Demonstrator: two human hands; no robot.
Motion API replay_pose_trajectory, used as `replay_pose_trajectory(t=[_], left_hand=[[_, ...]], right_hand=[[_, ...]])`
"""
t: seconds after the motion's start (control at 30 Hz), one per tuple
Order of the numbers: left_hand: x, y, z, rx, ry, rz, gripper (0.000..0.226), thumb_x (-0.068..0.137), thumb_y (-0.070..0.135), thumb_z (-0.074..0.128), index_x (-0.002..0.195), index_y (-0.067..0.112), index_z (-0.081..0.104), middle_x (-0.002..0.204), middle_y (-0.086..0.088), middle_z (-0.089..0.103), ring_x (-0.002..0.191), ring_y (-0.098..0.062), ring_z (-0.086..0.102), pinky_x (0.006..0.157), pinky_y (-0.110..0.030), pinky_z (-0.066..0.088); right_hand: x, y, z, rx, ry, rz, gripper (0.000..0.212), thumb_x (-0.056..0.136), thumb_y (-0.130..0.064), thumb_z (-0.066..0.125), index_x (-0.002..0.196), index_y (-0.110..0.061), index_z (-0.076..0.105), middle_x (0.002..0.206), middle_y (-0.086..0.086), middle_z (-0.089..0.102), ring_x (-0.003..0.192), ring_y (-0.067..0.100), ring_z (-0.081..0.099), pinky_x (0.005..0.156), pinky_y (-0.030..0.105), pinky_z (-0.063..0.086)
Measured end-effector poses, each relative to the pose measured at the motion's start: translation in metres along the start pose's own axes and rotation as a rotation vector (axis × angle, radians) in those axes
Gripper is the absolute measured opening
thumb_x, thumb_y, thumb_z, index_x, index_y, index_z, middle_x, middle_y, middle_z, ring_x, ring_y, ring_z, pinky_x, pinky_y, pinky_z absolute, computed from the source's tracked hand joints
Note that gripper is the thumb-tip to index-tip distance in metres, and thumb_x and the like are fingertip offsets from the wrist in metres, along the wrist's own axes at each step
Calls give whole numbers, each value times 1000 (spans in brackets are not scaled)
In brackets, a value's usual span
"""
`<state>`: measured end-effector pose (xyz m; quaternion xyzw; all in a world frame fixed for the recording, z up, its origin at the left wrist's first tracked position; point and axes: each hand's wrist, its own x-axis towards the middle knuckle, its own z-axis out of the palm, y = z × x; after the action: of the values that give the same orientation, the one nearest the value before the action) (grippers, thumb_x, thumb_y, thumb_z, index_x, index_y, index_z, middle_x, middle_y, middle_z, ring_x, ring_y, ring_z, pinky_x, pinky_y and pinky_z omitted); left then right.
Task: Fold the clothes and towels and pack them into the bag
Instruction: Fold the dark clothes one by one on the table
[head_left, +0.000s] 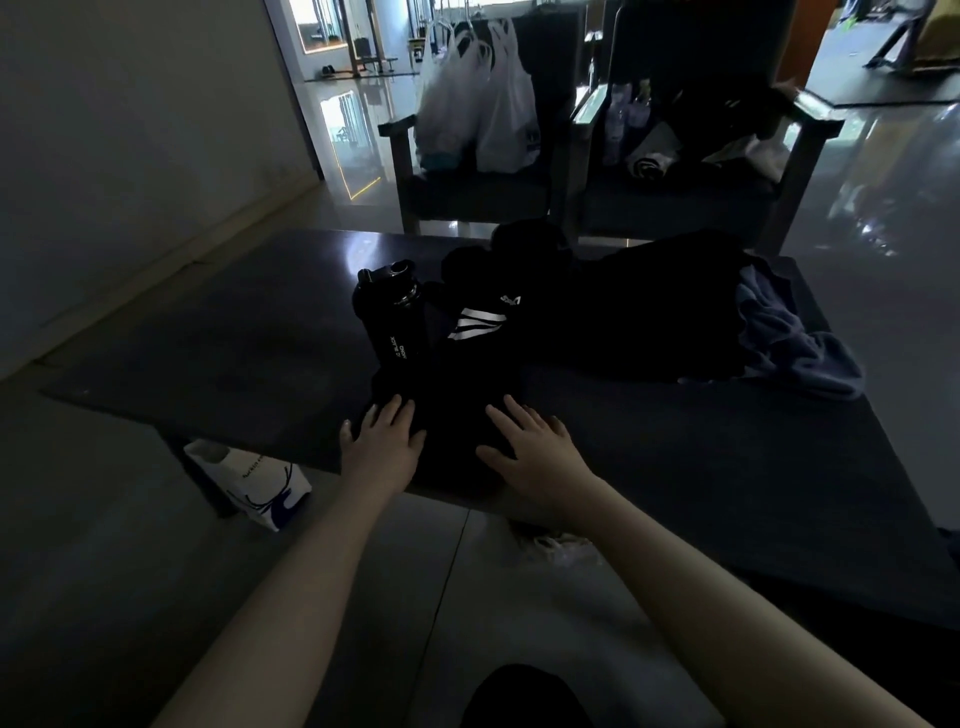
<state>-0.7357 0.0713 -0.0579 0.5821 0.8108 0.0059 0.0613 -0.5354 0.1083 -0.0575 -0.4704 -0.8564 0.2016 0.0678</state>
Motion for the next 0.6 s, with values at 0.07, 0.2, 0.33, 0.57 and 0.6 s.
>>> replay_pose_trajectory(t=[0.07,0.2,0.33,0.57,0.6], left_hand=[[-4,0,-5,-80,14,-9,54,101,43,26,151,24,19,159,5,14,146,-18,11,116,-48,8],[-12,11,-19,-228,5,-15,53,101,46,25,148,22,29,157,3,24,144,-17,19,116,-47,11],[-16,35,-39,-305,20,76,53,100,45,27,146,20,35,153,2,31,141,-18,26,115,-45,18],[11,92,-51,-316,37,169,51,100,43,32,142,16,40,148,0,38,136,-19,35,111,-41,29],[19,99,-51,-308,42,171,51,100,42,33,142,15,40,148,-1,38,135,-20,36,110,-41,30]], right_hand=[[-10,4,-9,85,43,30,64,96,-53,34,151,-25,15,159,-2,8,146,17,7,118,42,3],[-30,12,-32,179,123,81,60,98,-47,38,149,-20,23,156,0,24,143,16,19,117,40,11],[-48,22,-60,243,175,112,57,97,-42,44,147,-18,30,149,5,38,137,20,34,112,39,28],[-50,53,-88,385,224,175,54,94,-36,52,143,-19,38,139,7,50,126,22,49,104,38,41],[-47,59,-89,392,231,181,53,94,-34,53,143,-19,39,138,6,52,123,21,51,102,37,43]])
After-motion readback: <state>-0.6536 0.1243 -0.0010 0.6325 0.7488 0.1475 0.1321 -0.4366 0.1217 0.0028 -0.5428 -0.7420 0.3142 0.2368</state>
